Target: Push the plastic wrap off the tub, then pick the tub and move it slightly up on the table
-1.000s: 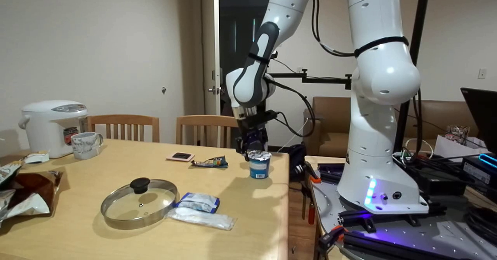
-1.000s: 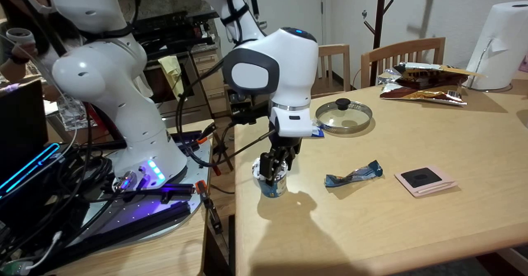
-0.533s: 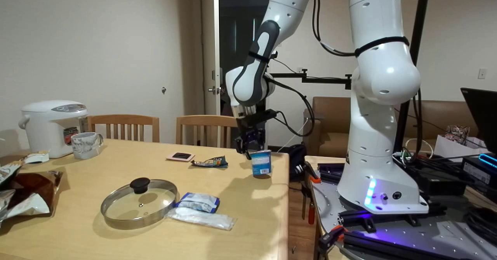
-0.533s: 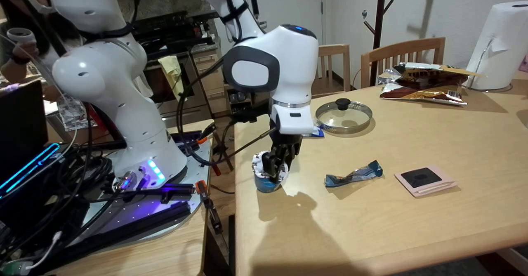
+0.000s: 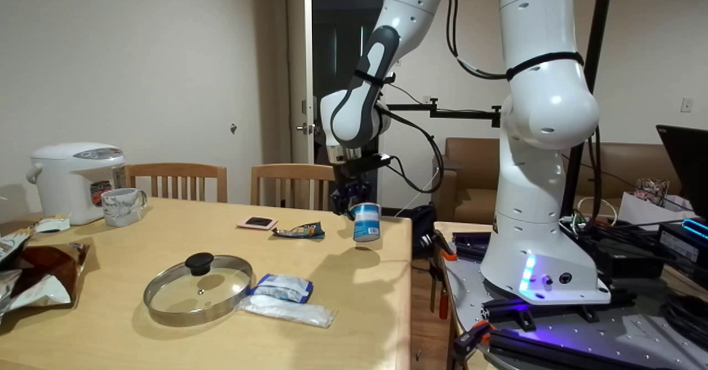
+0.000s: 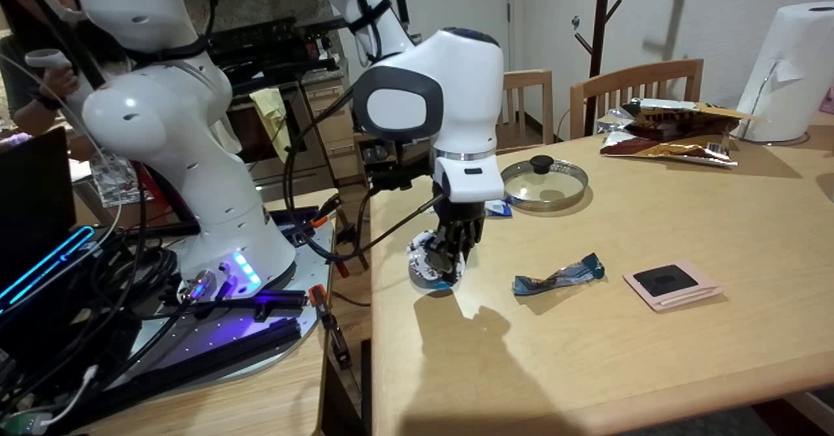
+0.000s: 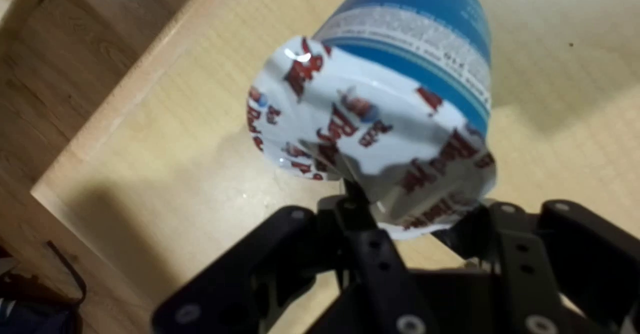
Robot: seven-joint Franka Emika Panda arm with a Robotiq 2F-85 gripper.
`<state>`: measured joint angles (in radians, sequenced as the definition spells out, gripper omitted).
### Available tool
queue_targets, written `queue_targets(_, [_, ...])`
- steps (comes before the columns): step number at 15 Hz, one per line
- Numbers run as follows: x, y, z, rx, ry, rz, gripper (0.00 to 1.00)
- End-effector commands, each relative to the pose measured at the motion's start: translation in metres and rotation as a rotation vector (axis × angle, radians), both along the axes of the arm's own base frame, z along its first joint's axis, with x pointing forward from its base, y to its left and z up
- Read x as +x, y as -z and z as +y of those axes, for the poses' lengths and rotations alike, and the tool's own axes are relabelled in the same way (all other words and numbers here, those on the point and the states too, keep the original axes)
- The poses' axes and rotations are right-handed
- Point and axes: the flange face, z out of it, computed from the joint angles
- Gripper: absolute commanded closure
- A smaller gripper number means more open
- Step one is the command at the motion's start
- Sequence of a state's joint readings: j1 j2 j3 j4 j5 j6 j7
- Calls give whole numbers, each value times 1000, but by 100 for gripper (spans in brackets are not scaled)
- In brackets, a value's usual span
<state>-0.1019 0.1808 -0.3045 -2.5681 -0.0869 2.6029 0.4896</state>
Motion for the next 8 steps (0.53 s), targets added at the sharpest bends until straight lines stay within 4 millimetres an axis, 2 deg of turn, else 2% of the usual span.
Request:
queue_targets(1, [20, -17, -2, -65, -112, -114, 95])
queue_targets(3, [33, -25, -4, -98, -166, -164, 93])
queue_targets(8, [60, -39, -2, -170, -358, -293, 100])
